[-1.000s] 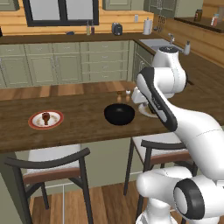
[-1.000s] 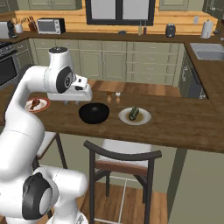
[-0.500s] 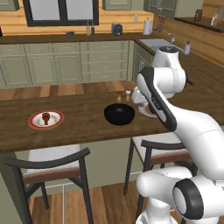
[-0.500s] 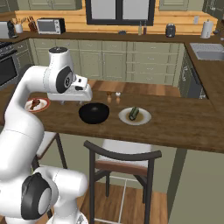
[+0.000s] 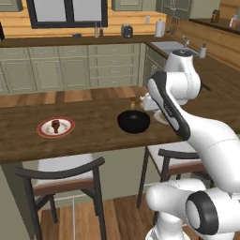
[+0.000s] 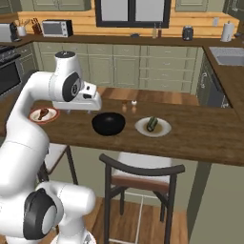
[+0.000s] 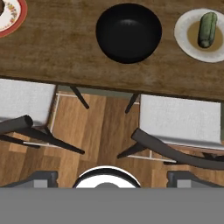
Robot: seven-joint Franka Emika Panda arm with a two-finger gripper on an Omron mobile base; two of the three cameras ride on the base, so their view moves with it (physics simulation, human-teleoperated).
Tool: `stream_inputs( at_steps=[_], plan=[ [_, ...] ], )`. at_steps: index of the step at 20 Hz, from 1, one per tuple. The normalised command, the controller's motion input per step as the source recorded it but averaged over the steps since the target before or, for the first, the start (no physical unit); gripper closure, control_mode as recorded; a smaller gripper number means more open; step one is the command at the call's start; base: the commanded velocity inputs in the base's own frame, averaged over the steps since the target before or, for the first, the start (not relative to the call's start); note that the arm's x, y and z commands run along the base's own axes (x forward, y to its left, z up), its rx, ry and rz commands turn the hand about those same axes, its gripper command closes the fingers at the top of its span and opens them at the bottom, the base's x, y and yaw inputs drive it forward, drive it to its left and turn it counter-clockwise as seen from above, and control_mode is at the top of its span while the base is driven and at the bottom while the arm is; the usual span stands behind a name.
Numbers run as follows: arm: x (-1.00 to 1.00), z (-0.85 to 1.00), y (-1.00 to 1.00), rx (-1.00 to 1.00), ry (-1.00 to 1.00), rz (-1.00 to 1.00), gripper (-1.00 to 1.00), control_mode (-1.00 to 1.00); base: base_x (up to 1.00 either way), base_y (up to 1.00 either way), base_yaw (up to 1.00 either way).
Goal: Pick the chicken drumstick and cucumber from their plates and place them in the bowl. Then put the bowl in the fridge.
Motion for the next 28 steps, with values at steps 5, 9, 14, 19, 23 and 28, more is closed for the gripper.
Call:
stream_inputs(
  at_steps=[5, 9, 14, 19, 23, 28],
  plan=[
    [0.00, 0.00, 0.00, 0.00, 0.00, 0.00, -1.00, 1.00, 0.17, 0.87, -0.08],
    [0.00, 0.00, 0.00, 0.00, 0.00, 0.00, -1.00, 1.00, 0.72, 0.18, -0.02],
    [0.00, 0.00, 0.00, 0.00, 0.00, 0.00, -1.00, 1.00, 0.94, -0.13, 0.00],
    [0.00, 0.00, 0.00, 0.00, 0.00, 0.00, -1.00, 1.00, 1.00, -0.40, 0.00],
    [0.00, 0.00, 0.00, 0.00, 0.00, 0.00, -1.00, 1.00, 1.00, -0.68, 0.07],
    [0.00, 0.00, 0.00, 0.00, 0.00, 0.00, -1.00, 1.00, 0.42, -0.32, 0.09]
  ],
)
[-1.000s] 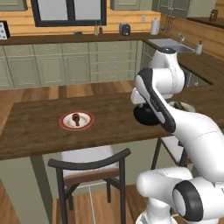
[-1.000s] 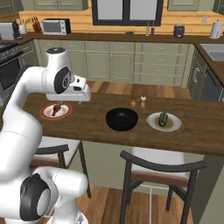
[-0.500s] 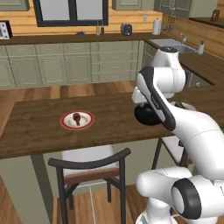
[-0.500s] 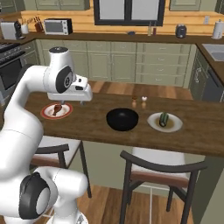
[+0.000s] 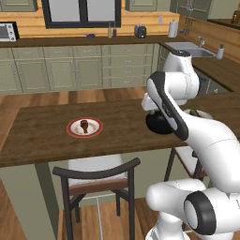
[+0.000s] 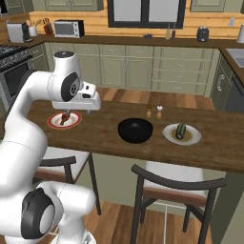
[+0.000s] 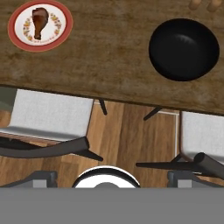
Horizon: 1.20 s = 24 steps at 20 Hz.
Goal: Pick the chicken drumstick and cucumber from their plates and place them in the bowl. Then put the bowl in the fridge.
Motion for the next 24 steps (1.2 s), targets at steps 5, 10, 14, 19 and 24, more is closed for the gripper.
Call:
stream_inputs(
  at_steps=[5, 10, 14, 19, 24],
  plan=[
    [0.00, 0.00, 0.00, 0.00, 0.00, 0.00, -1.00, 1.00, 0.00, 0.00, 0.00],
    [0.00, 0.00, 0.00, 0.00, 0.00, 0.00, -1.00, 1.00, 0.00, 0.00, 0.00],
    [0.00, 0.00, 0.00, 0.00, 0.00, 0.00, -1.00, -1.00, 0.00, 0.00, 0.00],
    [0.00, 0.00, 0.00, 0.00, 0.00, 0.00, -1.00, -1.00, 0.00, 0.00, 0.00],
    [-0.17, -0.13, -0.11, 0.00, -0.09, 0.02, -1.00, -1.00, 0.00, 0.00, 0.00]
  ],
)
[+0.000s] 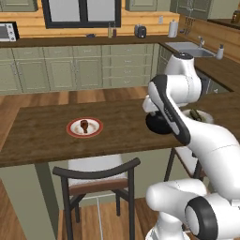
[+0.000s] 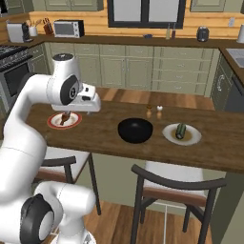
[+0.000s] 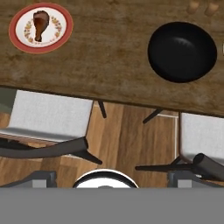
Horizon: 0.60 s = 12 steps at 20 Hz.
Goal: Pick the chicken drumstick and cucumber from their plates and place them in the bowl. Then put the bowl in the fridge.
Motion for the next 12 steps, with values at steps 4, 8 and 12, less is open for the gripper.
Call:
stream_inputs(
  at_steps=[4, 8, 12],
  plan=[
    [0.12, -0.03, -0.90, 0.10, -0.15, 0.14, -1.00, -1.00, 0.00, 0.00, 0.00],
    [0.47, -0.08, -1.00, 0.16, -0.01, 0.10, -1.00, -1.00, 0.00, 0.00, 0.00],
    [0.90, -0.33, -1.00, 0.10, 0.06, 0.03, -1.00, -1.00, 0.00, 0.00, 0.00]
  ],
)
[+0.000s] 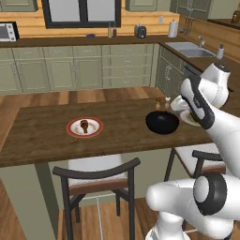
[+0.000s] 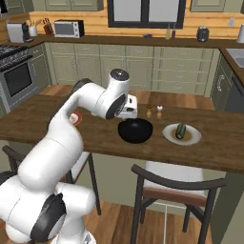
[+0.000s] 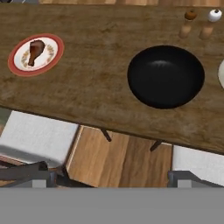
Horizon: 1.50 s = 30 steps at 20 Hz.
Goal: Pick the chicken drumstick and cucumber from their plates and place them in the bowl. Then put the bowl in the fridge.
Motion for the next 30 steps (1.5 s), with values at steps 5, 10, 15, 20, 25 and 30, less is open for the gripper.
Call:
stream_inputs(
  at_steps=[5, 10, 15, 20, 25, 30],
  plan=[
    [1.00, -0.51, -1.00, 0.07, 0.04, -0.07, -1.00, -1.00, 0.00, 0.00, 0.00],
    [0.75, -0.50, -1.00, 0.00, 0.05, -0.15, -1.00, -1.00, 0.00, 0.00, 0.00],
    [0.99, -0.11, -1.00, 0.01, 0.15, -0.17, -1.00, -1.00, 0.00, 0.00, 0.00],
    [0.88, -0.26, -0.94, 0.00, 0.11, -0.13, -1.00, -1.00, 0.00, 0.00, 0.00],
    [0.63, -0.46, -0.74, 0.00, 0.03, -0.06, -1.00, -1.00, 0.00, 0.00, 0.00],
    [0.36, -0.13, -0.33, 0.00, 0.08, -0.10, -1.00, -1.00, 0.00, 0.00, 0.00]
  ],
)
